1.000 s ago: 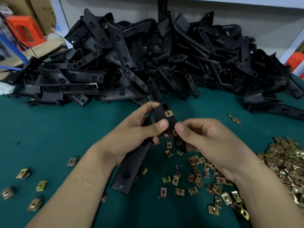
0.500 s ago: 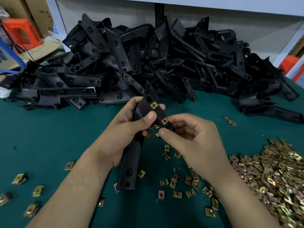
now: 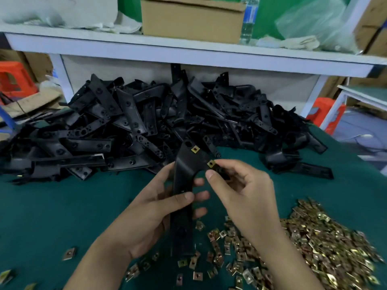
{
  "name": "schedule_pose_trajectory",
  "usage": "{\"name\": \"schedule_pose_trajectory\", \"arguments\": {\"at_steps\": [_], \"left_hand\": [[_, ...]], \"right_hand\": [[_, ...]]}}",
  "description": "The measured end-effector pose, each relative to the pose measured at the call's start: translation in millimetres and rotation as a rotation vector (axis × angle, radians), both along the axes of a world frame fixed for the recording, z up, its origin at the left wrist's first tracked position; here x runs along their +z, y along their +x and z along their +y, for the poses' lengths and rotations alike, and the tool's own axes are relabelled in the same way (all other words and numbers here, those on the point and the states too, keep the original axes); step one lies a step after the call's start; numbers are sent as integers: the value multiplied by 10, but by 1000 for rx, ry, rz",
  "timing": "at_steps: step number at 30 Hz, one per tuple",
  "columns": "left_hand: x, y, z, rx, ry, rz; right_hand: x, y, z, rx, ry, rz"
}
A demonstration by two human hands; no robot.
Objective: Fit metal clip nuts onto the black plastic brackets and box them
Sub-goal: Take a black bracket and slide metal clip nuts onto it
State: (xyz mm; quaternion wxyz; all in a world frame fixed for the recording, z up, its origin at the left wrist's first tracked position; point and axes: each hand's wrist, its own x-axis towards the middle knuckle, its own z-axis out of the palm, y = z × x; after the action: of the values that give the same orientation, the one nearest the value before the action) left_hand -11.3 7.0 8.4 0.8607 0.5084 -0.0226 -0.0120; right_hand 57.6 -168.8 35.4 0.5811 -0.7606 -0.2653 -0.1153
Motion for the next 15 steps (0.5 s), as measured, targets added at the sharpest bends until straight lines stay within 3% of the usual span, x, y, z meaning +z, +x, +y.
{"name": "schedule_pose_trajectory", "arguments": {"at_steps": [5, 15], "left_hand": [[261, 16, -437, 15, 68, -7], [279, -190, -2072, -163, 189, 89]], "right_hand": [[134, -141, -422, -167, -10, 26], [-260, -909, -1782, -718, 293, 118]]}}
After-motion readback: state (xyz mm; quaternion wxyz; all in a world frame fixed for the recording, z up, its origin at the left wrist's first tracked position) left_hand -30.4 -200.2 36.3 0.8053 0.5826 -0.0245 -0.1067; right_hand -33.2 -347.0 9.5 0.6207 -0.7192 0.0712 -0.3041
